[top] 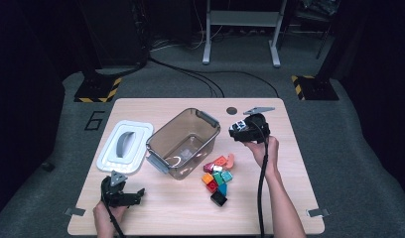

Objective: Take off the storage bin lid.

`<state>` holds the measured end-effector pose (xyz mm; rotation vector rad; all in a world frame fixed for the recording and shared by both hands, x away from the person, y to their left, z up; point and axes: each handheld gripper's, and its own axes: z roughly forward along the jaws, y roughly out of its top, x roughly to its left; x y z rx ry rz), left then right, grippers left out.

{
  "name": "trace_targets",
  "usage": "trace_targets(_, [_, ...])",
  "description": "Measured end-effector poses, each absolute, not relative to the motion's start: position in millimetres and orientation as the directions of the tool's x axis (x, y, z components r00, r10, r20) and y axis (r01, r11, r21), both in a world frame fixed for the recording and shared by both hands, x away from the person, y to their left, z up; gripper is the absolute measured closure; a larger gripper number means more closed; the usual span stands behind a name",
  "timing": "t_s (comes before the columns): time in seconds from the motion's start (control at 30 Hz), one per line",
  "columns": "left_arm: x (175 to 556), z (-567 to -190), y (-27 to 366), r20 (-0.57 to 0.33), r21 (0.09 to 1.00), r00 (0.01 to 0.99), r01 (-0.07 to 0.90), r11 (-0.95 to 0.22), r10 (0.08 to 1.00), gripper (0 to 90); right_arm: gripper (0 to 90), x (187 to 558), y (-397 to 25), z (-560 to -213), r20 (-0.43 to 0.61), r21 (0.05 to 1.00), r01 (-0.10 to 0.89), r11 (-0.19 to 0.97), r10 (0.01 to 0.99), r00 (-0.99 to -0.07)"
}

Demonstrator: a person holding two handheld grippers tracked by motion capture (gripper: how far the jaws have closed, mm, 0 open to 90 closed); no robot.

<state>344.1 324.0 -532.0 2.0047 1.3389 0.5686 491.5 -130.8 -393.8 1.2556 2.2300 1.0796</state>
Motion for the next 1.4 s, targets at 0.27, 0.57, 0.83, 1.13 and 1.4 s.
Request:
trace_targets(0.27, [344.1,-532.4,323.8,0.0,0.724,0.381,0.638,-0.263,0.925,0.0,25.2,498.7,-129.0,-385.9,0.044,0.767,0.557,0.319,0.84,-0.54])
trace_targets(0.57, [344.2,-532.3,324.0,0.0,0.723,0.382,0.638,-0.264,0.924,0.0,25.3,506.3,-125.0,-373.9,0.046,0.772,0.551,0.317,0.837,-0.545])
trace_targets(0.83, [344.2,-532.3,323.9,-0.001,0.722,0.383,0.639,-0.264,0.924,0.0,25.2,510.4,-116.3,-367.2,0.042,0.774,0.542,0.328,0.828,-0.56])
trace_targets(1.13, [344.3,-532.0,324.5,0.006,0.719,0.388,0.639,-0.274,0.921,0.0,25.2,514.7,-103.7,-359.2,0.036,0.784,0.52,0.339,0.811,-0.583])
trace_targets(1.4, [344.1,-532.0,324.3,0.005,0.719,0.387,0.639,-0.273,0.922,0.0,25.2,516.3,-80.0,-356.6,0.035,0.778,0.51,0.367,0.785,-0.618])
